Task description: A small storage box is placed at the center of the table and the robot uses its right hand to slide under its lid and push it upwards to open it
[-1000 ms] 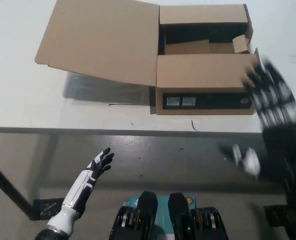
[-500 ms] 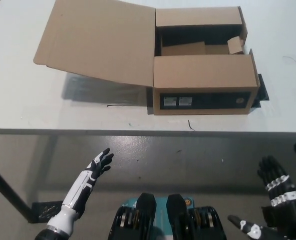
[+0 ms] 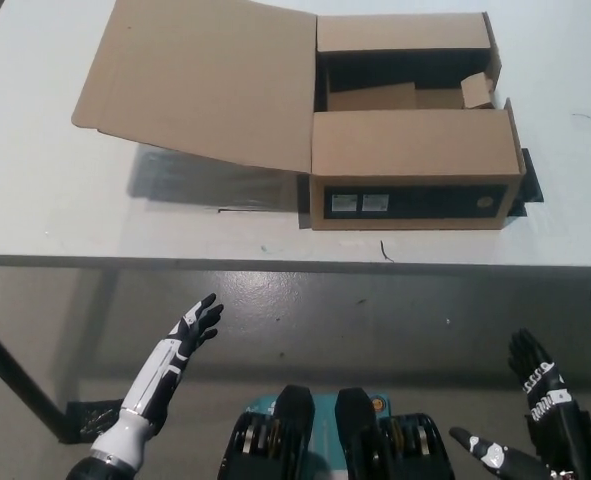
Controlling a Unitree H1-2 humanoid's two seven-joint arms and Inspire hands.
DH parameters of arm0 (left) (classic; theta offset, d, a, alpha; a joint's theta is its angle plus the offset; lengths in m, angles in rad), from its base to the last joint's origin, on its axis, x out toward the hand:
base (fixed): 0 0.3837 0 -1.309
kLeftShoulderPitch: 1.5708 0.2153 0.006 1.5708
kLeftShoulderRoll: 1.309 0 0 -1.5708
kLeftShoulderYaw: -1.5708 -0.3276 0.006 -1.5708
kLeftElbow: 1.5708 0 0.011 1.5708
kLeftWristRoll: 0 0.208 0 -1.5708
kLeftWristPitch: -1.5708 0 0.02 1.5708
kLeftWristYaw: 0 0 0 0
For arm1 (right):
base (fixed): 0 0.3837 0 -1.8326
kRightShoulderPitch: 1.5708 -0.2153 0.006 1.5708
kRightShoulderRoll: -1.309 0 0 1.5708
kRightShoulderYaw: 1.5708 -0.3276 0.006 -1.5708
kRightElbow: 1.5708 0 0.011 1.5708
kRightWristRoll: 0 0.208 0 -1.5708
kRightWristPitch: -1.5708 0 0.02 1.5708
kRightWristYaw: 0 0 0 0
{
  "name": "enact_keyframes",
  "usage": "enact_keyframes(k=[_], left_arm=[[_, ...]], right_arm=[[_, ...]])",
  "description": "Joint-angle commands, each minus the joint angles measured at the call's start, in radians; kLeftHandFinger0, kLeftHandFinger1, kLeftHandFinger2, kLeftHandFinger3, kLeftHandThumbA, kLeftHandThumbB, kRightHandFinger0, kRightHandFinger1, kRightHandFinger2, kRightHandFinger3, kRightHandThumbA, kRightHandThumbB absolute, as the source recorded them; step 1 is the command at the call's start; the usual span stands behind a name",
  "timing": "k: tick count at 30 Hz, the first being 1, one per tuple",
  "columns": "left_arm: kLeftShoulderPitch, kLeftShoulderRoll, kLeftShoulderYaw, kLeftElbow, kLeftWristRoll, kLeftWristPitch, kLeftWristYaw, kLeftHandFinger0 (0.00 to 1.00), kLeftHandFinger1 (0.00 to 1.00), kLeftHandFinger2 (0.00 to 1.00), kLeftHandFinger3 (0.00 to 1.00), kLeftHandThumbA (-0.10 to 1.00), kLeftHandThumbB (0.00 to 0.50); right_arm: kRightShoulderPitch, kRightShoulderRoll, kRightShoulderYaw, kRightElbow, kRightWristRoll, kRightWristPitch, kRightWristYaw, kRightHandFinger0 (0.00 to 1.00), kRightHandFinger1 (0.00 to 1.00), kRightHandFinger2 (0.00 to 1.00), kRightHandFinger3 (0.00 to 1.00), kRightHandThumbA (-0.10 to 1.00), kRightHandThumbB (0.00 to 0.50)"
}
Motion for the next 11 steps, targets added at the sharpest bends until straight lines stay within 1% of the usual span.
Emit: enact_keyframes(k=[1, 6, 7, 8, 11], left_arm=[[-0.013, 0.004, 0.007, -0.024, -0.014, -0.037, 0.006, 1.00, 1.00, 1.00, 1.00, 1.00, 0.500], [-0.020, 0.005, 0.010, -0.019, -0.011, -0.037, 0.009, 1.00, 1.00, 1.00, 1.00, 1.00, 0.500], [-0.019, 0.006, 0.010, -0.021, -0.014, -0.037, 0.007, 1.00, 1.00, 1.00, 1.00, 1.00, 0.500], [-0.019, 0.006, 0.011, -0.022, -0.016, -0.037, 0.005, 1.00, 1.00, 1.00, 1.00, 1.00, 0.500], [-0.019, 0.006, 0.013, -0.022, -0.020, -0.037, 0.004, 1.00, 1.00, 1.00, 1.00, 1.00, 0.500]], right_arm=[[-0.017, 0.005, -0.014, -0.004, -0.014, -0.081, -0.007, 1.00, 1.00, 1.00, 1.00, 1.00, 0.370], [-0.029, -0.002, -0.015, -0.001, -0.025, -0.081, -0.012, 1.00, 1.00, 1.00, 1.00, 1.00, 0.376], [-0.029, -0.001, -0.016, 0.003, -0.024, -0.081, -0.016, 1.00, 1.00, 1.00, 1.00, 1.00, 0.394], [-0.030, -0.001, -0.018, 0.004, -0.020, -0.081, -0.016, 1.00, 1.00, 1.00, 1.00, 1.00, 0.397], [-0.033, 0.001, -0.020, 0.002, -0.008, -0.081, -0.012, 1.00, 1.00, 1.00, 1.00, 1.00, 0.386]])
